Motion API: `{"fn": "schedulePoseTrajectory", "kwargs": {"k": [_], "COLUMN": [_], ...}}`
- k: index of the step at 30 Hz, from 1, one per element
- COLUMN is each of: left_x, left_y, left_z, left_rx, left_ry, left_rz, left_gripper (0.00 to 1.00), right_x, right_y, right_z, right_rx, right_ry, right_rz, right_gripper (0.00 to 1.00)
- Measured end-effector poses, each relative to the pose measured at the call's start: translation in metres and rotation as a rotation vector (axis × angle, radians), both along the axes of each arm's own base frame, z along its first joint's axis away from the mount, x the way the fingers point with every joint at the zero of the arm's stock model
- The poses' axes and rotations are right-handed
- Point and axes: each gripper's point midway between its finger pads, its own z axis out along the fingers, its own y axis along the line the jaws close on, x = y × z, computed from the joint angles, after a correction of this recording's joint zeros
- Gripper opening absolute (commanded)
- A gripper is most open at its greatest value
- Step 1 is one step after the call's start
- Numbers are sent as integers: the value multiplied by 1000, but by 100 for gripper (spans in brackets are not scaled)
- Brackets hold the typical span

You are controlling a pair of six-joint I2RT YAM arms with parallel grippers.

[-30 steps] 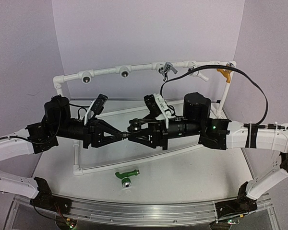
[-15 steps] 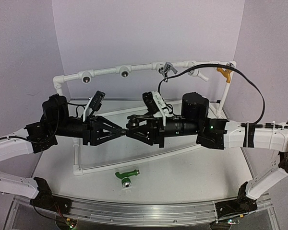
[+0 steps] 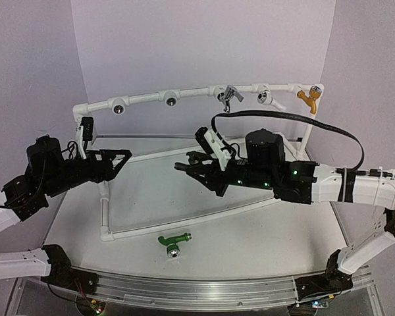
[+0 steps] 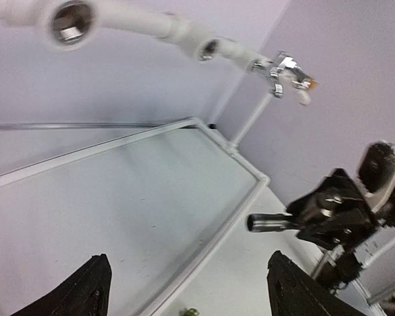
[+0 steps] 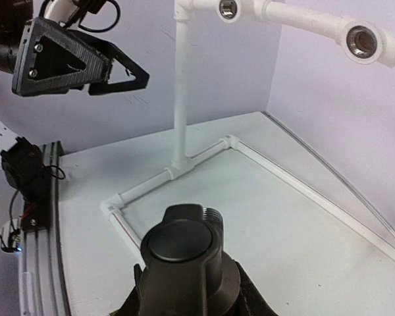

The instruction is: Install the water faucets

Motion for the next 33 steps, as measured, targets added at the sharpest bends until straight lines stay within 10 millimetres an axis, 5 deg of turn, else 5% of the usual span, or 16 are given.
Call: {"fn": "schedulePoseTrajectory", "kwargs": {"k": [5, 14, 26, 33], "left_x": [11, 25, 64, 82], "left_y": [46, 104, 148, 152], "left_z": [-25, -44, -69, -51], "left_rx": [47, 101, 181, 167], "left_ry": [91, 144, 226, 204], "left_rz": [252, 537, 675, 623], "left_gripper": [84, 92, 88, 84], "right_x": [14, 40, 81, 103], "right_y": [-7, 14, 44, 50], "right_z": [10, 82, 63, 61], "right_rx": [-121, -214, -541, -682], "right_ry": [-146, -460, -744, -941], "right_rz": [-86, -231, -327, -427], "right_gripper": [0, 0, 0, 0]}}
